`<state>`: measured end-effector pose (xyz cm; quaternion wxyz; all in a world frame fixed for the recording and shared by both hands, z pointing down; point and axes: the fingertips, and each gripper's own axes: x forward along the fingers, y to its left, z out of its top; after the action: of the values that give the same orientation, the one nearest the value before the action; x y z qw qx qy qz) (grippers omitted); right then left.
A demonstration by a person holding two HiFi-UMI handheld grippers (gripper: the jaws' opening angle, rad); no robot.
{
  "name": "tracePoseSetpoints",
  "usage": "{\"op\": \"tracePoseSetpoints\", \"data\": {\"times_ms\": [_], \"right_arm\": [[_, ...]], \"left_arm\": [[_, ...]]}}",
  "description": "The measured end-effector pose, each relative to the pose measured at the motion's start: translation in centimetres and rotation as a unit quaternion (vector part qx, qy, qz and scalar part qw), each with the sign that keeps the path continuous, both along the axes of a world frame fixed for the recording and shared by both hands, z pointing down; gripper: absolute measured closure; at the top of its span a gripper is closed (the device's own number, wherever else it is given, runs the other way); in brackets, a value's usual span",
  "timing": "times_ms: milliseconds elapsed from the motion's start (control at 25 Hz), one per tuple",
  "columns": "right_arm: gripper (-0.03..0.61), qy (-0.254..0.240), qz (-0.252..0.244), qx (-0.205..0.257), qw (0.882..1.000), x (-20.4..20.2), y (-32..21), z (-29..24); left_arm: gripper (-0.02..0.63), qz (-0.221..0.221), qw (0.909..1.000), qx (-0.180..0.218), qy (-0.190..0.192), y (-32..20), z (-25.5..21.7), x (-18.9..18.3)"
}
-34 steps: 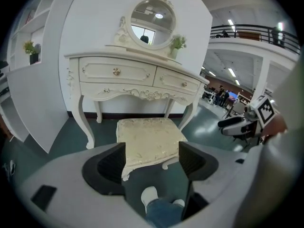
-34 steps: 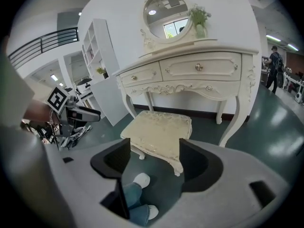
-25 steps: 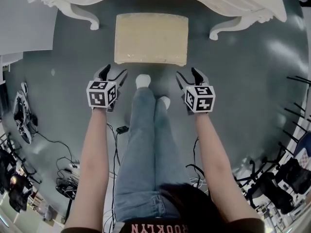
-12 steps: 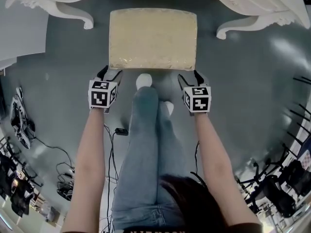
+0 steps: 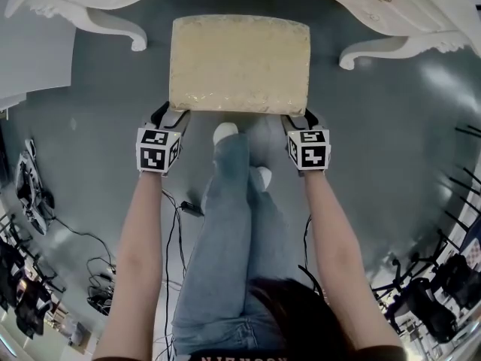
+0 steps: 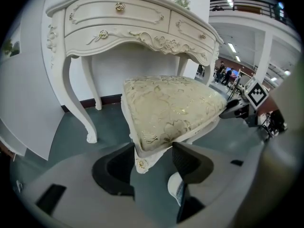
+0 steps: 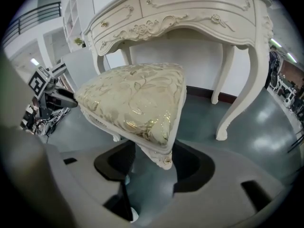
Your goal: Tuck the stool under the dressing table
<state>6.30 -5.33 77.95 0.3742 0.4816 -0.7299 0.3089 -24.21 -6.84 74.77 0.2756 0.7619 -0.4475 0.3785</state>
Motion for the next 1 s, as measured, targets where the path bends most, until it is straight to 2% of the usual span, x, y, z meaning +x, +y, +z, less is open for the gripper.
{"op": "tracePoseSetpoints", "data": {"times_ms": [280, 560, 800, 1000], "right_arm": [[0.344, -0.002, -0.033, 0.015, 0.999, -0.9, -1.9, 0.3], [0.344, 0.002, -0.03, 0.02, 0.999, -0.5, -4.5, 0.1], [0.344, 0.006, -0.038, 0.019, 0.999, -0.3, -5.0, 0.1], [0.344, 0.005, -0.038, 0.037, 0.999, -0.1, -5.8, 0.3]], "left_arm": [[0.374, -0.002, 0.9995, 0.031, 0.001, -2.5, 0.1, -0.6], [0.376, 0.002, 0.9992, 0.041, 0.001, -4.9, -0.2, -0.3], [0.373, 0.002, 0.9989, 0.045, 0.015, -5.1, -0.1, -0.1], [0.368, 0.004, 0.9975, 0.058, 0.041, -5.8, 0.1, 0.1]]}}
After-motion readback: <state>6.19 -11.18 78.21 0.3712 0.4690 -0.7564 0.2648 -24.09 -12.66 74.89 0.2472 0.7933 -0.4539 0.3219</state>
